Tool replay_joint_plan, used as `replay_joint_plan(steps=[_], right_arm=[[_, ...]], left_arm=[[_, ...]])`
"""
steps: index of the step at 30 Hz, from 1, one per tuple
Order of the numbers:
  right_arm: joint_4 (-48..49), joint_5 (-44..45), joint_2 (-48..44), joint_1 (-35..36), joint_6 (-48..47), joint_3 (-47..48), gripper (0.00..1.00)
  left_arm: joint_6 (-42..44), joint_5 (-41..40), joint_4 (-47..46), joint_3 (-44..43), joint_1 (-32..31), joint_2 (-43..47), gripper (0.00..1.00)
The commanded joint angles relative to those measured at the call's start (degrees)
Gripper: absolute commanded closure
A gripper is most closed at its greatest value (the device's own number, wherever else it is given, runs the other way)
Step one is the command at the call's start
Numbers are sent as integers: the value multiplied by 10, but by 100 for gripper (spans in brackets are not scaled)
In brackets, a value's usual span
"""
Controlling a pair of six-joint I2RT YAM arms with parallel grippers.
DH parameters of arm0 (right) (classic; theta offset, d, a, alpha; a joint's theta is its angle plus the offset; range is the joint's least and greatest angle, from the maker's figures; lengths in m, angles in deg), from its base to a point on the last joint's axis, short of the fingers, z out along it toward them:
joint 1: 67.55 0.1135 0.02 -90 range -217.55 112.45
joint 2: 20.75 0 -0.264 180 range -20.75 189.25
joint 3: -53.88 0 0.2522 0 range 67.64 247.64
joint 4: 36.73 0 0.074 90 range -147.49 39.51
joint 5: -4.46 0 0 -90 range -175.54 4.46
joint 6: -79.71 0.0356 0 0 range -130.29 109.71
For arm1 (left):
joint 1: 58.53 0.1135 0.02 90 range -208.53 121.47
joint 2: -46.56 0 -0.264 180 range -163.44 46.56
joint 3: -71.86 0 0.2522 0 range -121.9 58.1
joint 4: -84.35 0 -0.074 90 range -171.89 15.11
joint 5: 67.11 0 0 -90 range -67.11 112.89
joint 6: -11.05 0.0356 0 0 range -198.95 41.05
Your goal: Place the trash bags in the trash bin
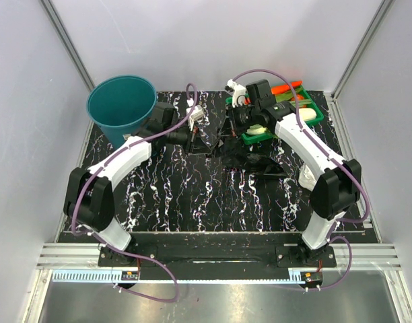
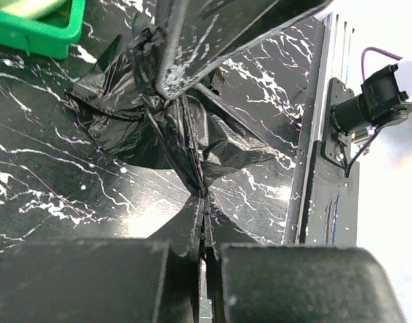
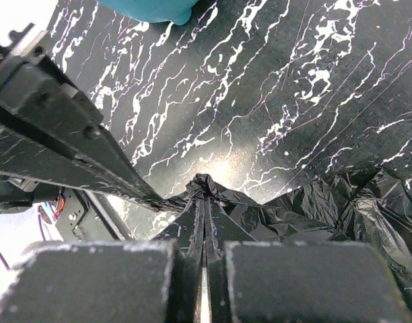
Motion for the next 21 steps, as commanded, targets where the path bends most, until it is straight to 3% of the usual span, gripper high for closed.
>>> replay_joint_plan(steps=[1,16,21], right_arm=[[12,53,-34,-25,2,17,100],[13,105,-60,-71,7,8,100],[13,42,-49,-71,11,3,100]], left_arm=[[55,0,30,17,-6,51,100],[115,-25,82,61,-8,71,100],[112,-30,77,54,-9,72,100]])
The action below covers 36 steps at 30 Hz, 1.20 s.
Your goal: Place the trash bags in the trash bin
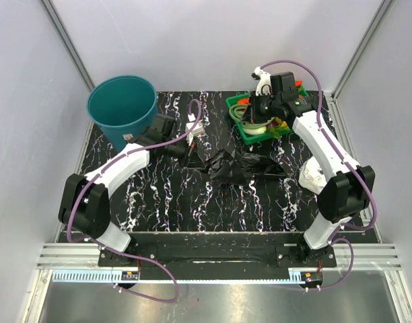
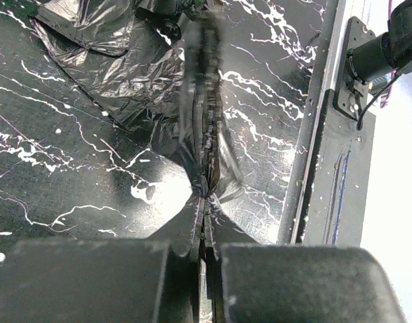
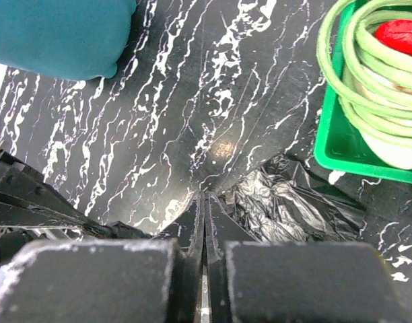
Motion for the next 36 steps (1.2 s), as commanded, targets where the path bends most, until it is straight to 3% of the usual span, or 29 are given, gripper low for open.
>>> replay_joint_plan(steps=[1,3,8,10,16,22,26,36], right_arm=[[9,-48,-7,11,-9,9,100],[-5,-80,4,13,-17,12,100],[-15,-167,-13,21,-56,-12,55],[-30,-181,-20,23,-91,-10,51],[-73,-191,-18,53,-158,-2,50],[-138,-194,8,81,-257,19,50],[-152,-185,24,95,-279,23,51],[-144,-188,44,107,-271,30,53]], left_arm=[[9,-2,-14,-13,-1,22,100],[8,-4,-14,-23,-1,18,100],[4,-24,-14,-50,-8,8,100],[11,-45,-10,-59,-15,4,100],[78,-99,27,-90,-35,-13,100],[240,-145,167,-165,-55,-29,100],[320,-198,209,-183,-72,-25,100],[356,-234,226,-180,-89,-18,100]])
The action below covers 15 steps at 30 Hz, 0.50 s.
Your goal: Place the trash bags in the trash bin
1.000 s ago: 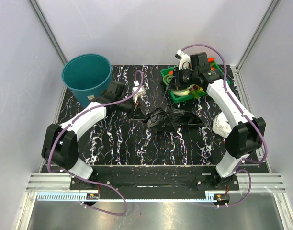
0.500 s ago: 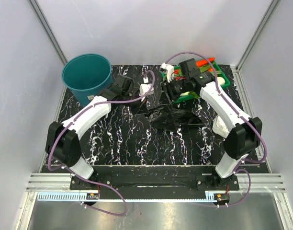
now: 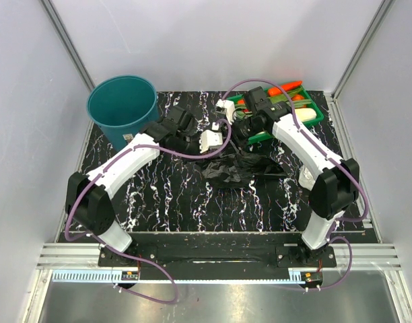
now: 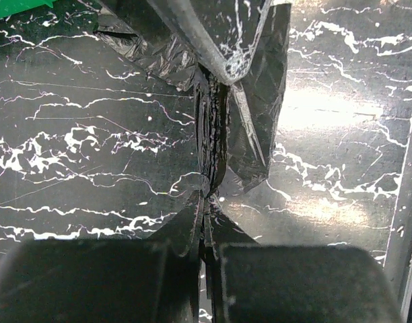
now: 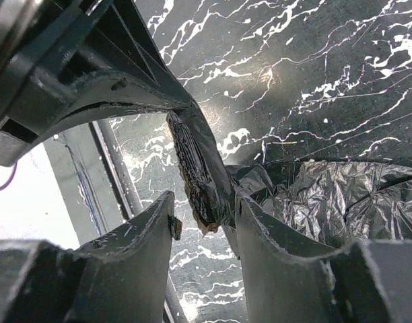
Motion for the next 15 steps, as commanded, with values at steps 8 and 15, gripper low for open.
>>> replay_joint_plan(steps=[8,15], right_arm=[[24,-2,32,26,13,41,53],[40,12,44,38,26,39,54]], left_arm=[[32,-29,3,-18,-15,12,100],[31,-33,2,-23,-22,7,100]])
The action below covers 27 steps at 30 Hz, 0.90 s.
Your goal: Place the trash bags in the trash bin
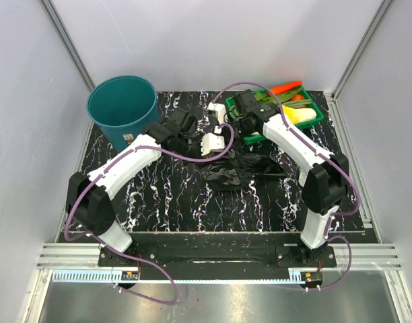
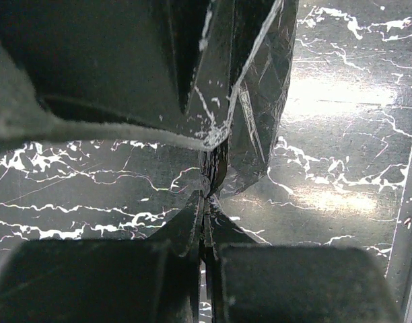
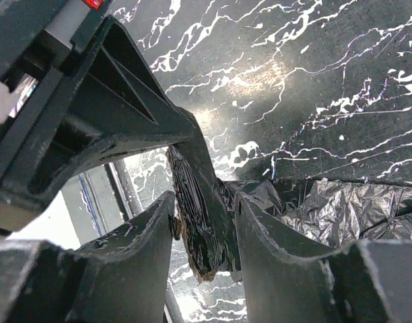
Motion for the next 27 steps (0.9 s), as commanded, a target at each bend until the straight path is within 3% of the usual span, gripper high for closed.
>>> replay_joint_plan(steps=[1,27], right_arm=[[25,9,4,12,11,22,53],[26,28,-1,39,4,3,55]], left_arm=[[11,-6,-10,-22,-5,7,100],[11,-15,-15,-17,-7,0,100]])
